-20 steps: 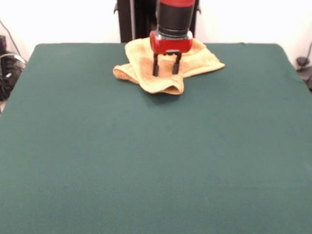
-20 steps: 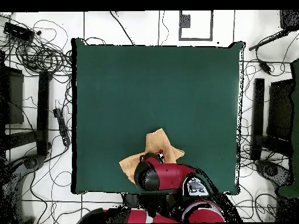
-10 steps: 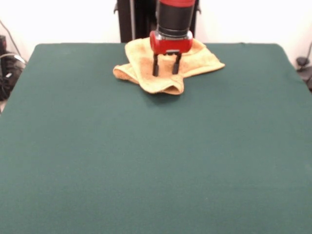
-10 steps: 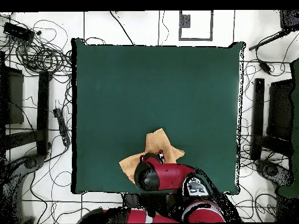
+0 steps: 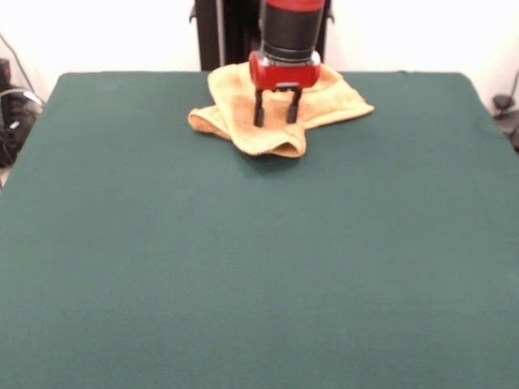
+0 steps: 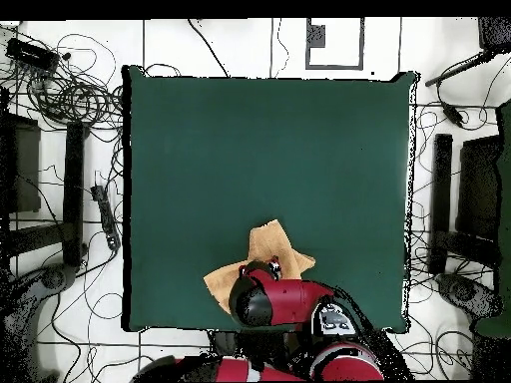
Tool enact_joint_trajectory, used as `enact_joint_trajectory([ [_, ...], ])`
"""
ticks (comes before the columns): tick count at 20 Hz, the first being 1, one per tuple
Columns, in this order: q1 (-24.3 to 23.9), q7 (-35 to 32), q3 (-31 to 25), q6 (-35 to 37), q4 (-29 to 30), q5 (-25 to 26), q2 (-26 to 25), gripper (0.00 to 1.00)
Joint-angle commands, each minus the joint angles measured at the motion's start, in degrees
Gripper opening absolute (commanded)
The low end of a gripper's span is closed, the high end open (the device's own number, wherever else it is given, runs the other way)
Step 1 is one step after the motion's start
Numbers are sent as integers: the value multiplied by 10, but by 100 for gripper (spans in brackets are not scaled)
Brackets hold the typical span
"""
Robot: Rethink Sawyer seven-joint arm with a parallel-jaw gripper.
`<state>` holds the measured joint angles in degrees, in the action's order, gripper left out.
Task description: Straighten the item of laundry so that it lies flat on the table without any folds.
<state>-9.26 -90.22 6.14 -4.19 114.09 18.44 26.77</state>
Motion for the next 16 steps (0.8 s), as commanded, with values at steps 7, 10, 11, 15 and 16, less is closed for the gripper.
enact_joint_trajectory([
  [7,4,-104,-21,-26,-49,-21,-150,0],
  [10,0,-101,-26,-18,-48,-22,-149,0],
  [11,-2,-99,-27,-15,-48,-22,-149,0],
  [15,-1,-99,-27,-11,-48,-23,-149,0],
  [16,-1,-100,-26,-11,-47,-25,-149,0],
])
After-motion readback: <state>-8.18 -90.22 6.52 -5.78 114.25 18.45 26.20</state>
